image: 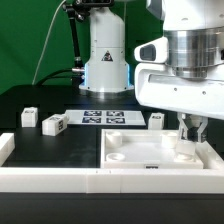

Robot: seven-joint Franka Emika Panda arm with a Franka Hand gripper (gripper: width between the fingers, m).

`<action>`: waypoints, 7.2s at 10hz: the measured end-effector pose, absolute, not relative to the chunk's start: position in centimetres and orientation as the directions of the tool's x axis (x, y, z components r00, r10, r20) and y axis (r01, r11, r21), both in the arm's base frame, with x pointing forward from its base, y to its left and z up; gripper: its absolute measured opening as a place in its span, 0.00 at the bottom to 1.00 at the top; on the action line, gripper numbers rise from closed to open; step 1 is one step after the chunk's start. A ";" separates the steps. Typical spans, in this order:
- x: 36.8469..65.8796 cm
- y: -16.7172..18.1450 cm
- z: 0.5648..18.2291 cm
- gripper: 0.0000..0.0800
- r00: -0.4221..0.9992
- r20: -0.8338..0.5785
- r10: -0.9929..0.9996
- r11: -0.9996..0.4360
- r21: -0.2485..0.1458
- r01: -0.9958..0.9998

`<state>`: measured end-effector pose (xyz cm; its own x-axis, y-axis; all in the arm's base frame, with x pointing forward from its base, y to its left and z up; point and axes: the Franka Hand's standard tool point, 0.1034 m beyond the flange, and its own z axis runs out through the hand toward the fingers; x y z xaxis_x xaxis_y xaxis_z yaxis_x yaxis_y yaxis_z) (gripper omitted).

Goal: Assemble one leg

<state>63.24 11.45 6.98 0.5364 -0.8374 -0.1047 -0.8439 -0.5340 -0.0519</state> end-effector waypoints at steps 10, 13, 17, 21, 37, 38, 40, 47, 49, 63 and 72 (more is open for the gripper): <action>62.7 11.5 7.9 0.81 0.741 -0.076 -0.667 -0.736 -0.087 -0.671; 61.0 10.4 8.1 0.81 0.738 -0.085 -0.670 -0.731 -0.095 -0.675; 61.0 10.5 7.9 0.81 0.740 -0.082 -0.667 -0.734 -0.094 -0.672; 58.0 10.9 6.5 0.81 0.747 -0.073 -0.661 -0.742 -0.081 -0.665; 58.3 13.0 6.6 0.36 0.165 -0.125 -0.978 -0.162 -0.033 -0.986; 58.3 13.0 6.6 0.36 0.091 -0.128 -0.988 -0.089 -0.023 -0.996; 58.3 13.2 6.6 0.36 0.025 -0.129 -0.991 -0.024 -0.013 -1.000; 57.9 12.3 6.2 0.81 0.589 -0.090 -0.803 -0.584 -0.076 -0.808; 57.9 12.0 6.1 0.81 0.752 -0.071 -0.655 -0.747 -0.092 -0.659; 58.6 11.4 6.8 0.36 1.000 0.018 0.006 -0.999 -0.052 0.007; 58.5 11.5 6.7 0.36 0.589 -0.053 -0.807 -0.586 -0.059 -0.808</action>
Offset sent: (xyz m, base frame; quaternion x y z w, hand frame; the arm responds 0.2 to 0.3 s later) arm 0.0090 -0.0010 0.0099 -0.0129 0.0020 -0.1191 0.9928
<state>58.48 11.53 6.66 0.5887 -0.8066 -0.0533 -0.8082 -0.5860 -0.0593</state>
